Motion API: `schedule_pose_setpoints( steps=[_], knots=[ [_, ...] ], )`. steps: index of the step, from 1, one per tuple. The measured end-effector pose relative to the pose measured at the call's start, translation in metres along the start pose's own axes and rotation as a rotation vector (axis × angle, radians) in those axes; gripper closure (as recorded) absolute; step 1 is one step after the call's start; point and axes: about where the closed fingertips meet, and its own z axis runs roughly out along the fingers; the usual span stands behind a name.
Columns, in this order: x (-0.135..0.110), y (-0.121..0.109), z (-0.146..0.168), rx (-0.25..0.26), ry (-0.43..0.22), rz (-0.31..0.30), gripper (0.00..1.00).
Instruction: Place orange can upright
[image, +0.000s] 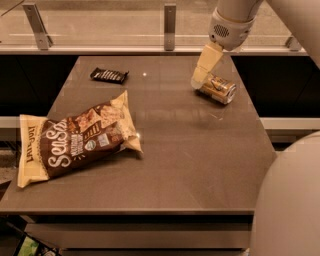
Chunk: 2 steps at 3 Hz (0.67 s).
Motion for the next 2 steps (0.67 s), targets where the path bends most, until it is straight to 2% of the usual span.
schedule_pose_setpoints(
  steps=[2],
  knots=[
    [-0.006,0.003,0.025,-0.058,-0.003,0.010,0.00]
  ],
)
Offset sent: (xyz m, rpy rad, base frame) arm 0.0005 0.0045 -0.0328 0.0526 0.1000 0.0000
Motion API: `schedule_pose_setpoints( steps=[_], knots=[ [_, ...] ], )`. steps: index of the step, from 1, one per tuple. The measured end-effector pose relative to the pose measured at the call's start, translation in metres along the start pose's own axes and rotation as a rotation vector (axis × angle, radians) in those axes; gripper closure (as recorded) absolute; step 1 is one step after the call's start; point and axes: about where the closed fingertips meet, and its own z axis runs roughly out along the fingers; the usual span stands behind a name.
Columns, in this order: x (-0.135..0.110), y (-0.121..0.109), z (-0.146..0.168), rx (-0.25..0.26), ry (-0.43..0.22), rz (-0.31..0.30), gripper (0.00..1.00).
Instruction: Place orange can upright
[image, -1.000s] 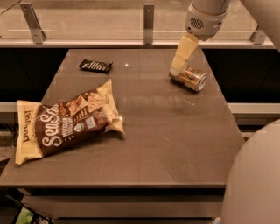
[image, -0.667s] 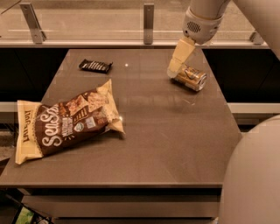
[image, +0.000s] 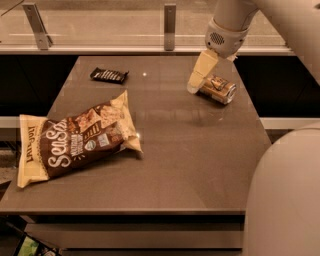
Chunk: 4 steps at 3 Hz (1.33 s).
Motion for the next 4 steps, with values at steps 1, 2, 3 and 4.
schedule_pose_setpoints(
  steps=[1,2,3,4],
  knots=[
    [-0.001,-0.006,0.012,-0.020,0.006,0.005,0.00],
    [-0.003,-0.011,0.021,-0.034,0.010,0.006,0.00],
    [-0.005,-0.016,0.028,-0.046,0.012,0.007,0.00],
    [-0.005,-0.016,0.028,-0.046,0.012,0.007,0.00]
  ],
)
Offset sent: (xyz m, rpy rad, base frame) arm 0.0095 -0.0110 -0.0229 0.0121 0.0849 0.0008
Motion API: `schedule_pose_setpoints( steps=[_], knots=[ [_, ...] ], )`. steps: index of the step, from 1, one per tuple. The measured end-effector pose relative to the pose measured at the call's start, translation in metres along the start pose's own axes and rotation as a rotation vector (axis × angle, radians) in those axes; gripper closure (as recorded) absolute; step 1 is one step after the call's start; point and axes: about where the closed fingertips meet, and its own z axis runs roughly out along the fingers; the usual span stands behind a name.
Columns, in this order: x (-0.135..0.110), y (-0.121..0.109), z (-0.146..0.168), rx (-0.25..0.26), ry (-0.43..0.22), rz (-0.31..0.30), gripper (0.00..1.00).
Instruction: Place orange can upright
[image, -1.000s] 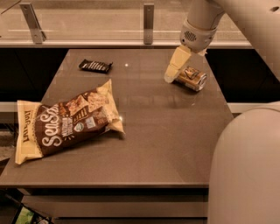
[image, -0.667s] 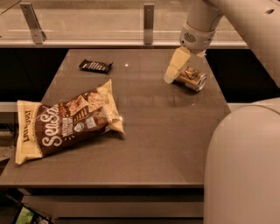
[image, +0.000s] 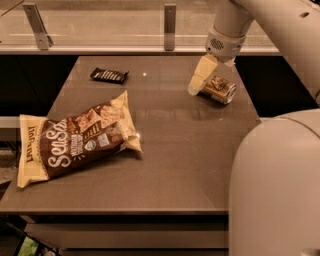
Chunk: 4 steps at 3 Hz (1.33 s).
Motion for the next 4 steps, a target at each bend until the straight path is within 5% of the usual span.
schedule_pose_setpoints(
  steps=[3,4],
  knots=[
    [0.002,-0.024,0.038,0.014,0.034,0.079,0.00],
    [0.009,-0.031,0.042,0.045,0.094,0.093,0.00]
  ],
)
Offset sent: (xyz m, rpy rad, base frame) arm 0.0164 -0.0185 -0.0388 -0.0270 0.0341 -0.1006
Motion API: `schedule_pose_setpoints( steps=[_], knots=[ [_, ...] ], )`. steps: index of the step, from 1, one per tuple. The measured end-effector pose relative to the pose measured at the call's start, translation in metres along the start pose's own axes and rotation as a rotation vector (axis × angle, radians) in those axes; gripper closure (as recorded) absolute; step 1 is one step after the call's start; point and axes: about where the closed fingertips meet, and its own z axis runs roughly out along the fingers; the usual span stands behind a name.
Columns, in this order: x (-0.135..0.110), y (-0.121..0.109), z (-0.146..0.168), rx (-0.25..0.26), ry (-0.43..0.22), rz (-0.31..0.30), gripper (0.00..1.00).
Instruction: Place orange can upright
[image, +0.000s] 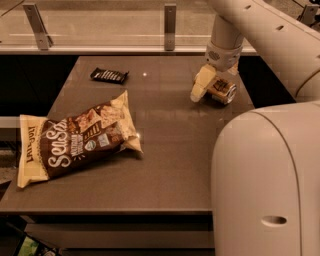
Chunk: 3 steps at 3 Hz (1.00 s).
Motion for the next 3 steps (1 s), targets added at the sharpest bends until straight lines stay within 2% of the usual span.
schedule_pose_setpoints(
  steps=[1,3],
  knots=[
    [-0.0033,-0.0017,0.0030,0.005,-0.008,0.000,0.17],
    [-0.0095,-0.0040,0.0094,0.011,-0.021,-0.002,0.64]
  ],
)
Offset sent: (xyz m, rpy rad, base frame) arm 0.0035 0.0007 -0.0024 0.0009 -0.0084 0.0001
